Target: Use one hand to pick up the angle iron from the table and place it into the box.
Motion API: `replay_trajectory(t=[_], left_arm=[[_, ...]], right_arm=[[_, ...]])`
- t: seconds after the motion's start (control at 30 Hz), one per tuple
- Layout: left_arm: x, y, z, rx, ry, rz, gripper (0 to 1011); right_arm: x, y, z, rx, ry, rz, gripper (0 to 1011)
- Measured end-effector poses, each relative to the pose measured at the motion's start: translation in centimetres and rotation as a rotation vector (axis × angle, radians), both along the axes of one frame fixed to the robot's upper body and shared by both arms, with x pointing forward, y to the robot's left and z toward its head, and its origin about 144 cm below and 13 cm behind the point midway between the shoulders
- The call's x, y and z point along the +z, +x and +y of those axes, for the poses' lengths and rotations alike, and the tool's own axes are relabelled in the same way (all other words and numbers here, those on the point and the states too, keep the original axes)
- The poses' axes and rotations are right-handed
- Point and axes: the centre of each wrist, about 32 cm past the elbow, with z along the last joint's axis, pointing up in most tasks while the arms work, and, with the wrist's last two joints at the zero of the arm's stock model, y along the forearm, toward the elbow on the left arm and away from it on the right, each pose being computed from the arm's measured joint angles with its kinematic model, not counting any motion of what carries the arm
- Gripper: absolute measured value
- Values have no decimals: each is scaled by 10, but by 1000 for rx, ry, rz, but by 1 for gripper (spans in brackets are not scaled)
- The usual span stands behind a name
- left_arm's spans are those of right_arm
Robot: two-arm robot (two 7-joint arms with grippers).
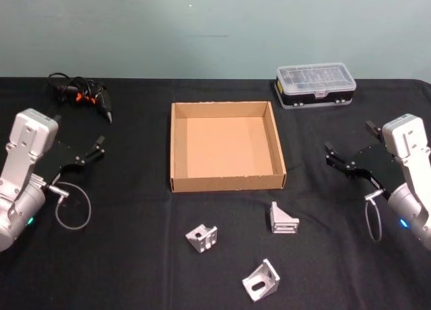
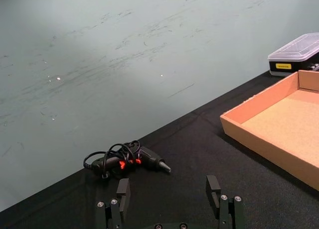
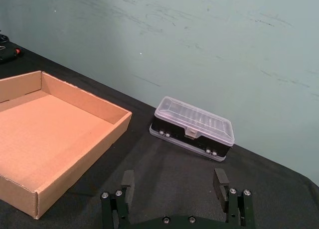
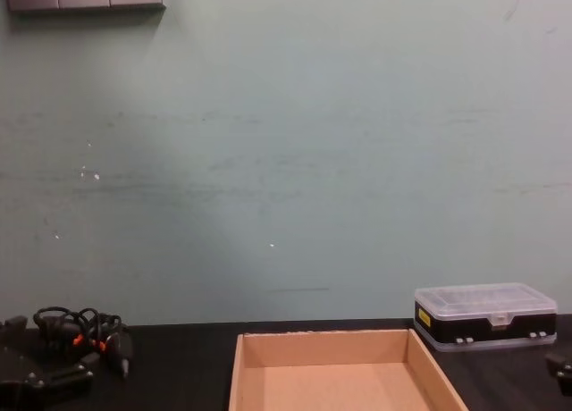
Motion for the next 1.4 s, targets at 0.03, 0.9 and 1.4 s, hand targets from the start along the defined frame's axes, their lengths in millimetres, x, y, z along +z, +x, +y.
replay_trajectory(t=[0.03, 0.9, 1.4], left_arm=[[0, 0, 0, 0, 0, 0, 1000], [0, 0, 0, 0, 0, 0, 1000], [0, 0, 0, 0, 0, 0, 1000]], right_arm=[[0, 0, 0, 0, 0, 0, 1004], [0, 0, 0, 0, 0, 0, 1004], [0, 0, 0, 0, 0, 0, 1004]])
